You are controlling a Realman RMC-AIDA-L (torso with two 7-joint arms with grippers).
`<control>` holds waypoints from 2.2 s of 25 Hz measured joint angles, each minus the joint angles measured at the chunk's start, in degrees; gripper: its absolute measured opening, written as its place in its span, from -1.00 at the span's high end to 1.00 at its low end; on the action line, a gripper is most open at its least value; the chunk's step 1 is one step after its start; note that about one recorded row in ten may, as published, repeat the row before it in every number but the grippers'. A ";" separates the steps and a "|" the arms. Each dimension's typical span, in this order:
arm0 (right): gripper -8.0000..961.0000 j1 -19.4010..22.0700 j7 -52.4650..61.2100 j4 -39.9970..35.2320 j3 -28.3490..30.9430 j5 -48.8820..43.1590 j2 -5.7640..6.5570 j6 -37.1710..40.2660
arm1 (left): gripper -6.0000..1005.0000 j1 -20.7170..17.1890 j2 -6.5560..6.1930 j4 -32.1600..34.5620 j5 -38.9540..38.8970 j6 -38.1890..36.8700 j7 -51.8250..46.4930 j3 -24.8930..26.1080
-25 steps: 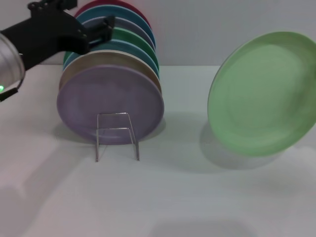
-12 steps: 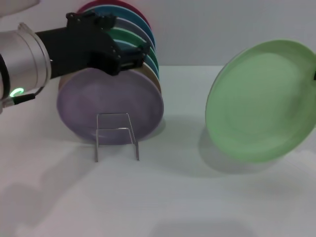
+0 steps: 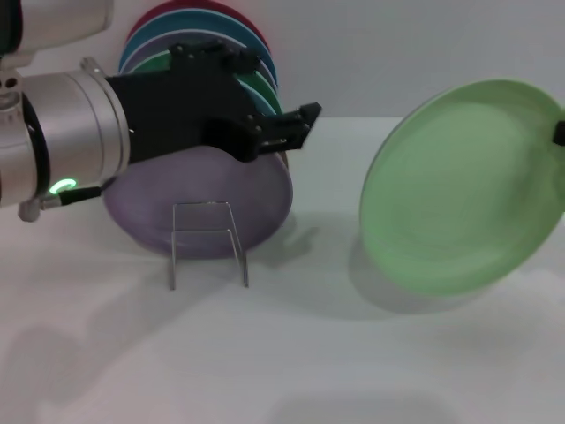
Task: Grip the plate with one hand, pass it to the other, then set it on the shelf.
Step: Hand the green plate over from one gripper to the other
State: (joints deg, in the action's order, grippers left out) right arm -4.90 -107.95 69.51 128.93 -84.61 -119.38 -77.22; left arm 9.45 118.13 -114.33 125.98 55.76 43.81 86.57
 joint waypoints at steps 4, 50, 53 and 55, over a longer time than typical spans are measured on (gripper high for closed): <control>0.95 -2.15 -0.60 -1.78 -0.52 0.24 0.00 -0.68 | -0.53 0.79 0.04 0.94 -0.93 0.42 0.11 -2.07; 0.95 -3.85 0.80 -2.30 -2.48 0.03 0.28 -2.74 | 0.11 6.52 0.24 10.24 -0.33 -6.65 0.32 -9.03; 0.95 -3.55 1.06 -2.41 -2.01 0.16 0.22 -3.42 | 0.33 6.43 0.21 10.35 1.49 -8.87 0.85 -10.98; 0.95 -3.42 1.31 -2.56 -1.97 0.20 0.22 -3.75 | 0.48 6.44 0.24 10.18 2.66 -10.09 1.23 -12.07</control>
State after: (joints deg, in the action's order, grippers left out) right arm -8.31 -106.64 66.95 126.97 -84.41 -119.16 -80.97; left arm 15.89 118.37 -104.15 128.64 45.68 45.04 74.51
